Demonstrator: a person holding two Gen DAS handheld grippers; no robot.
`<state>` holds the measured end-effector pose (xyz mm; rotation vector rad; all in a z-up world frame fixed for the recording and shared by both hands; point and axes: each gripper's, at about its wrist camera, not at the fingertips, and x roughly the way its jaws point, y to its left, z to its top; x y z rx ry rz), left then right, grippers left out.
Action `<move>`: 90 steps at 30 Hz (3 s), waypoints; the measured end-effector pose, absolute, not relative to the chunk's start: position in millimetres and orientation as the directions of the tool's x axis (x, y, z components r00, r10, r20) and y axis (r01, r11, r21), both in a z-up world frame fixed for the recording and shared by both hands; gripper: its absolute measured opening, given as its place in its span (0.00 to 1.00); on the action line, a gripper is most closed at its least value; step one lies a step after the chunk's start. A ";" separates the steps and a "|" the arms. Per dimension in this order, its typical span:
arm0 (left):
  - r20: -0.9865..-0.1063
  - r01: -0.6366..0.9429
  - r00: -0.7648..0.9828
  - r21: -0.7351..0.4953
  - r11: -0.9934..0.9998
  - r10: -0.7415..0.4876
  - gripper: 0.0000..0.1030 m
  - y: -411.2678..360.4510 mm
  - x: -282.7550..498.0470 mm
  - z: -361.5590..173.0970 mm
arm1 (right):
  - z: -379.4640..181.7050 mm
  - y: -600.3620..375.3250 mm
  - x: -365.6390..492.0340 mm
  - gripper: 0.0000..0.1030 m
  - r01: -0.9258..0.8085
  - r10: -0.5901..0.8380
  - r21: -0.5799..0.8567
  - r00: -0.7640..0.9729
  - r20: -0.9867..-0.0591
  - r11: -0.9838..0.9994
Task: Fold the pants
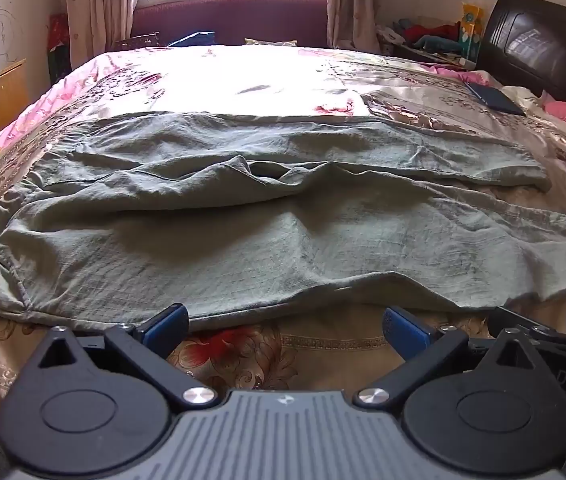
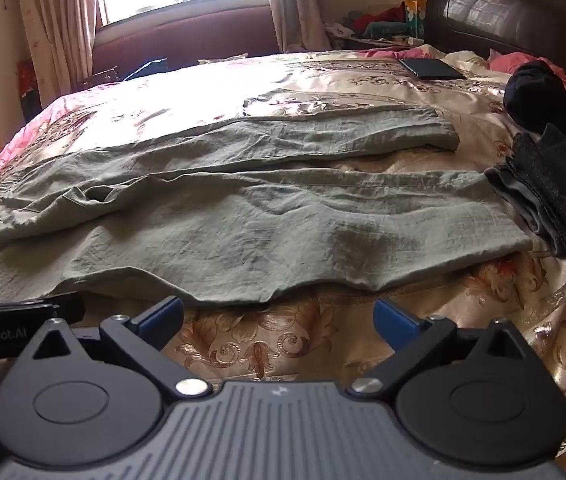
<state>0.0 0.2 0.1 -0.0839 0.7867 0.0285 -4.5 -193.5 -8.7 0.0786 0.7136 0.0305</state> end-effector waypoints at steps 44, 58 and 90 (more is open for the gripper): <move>-0.702 -0.075 0.712 -0.042 0.996 0.024 1.00 -2.5 -1.9 -1.0 | -9.9 -193.2 -3.5 0.97 -0.002 0.066 0.097 0.753 -0.655 0.995; -0.700 -0.075 0.713 -0.040 0.996 0.026 1.00 -2.2 -2.3 -0.5 | -9.8 -193.4 -3.6 0.97 -0.003 0.067 0.099 0.752 -0.655 0.995; -0.692 -0.081 0.721 -0.029 0.996 0.039 1.00 -1.3 -1.8 0.4 | -9.8 -193.3 -3.4 0.97 -0.005 0.071 0.102 0.752 -0.655 0.995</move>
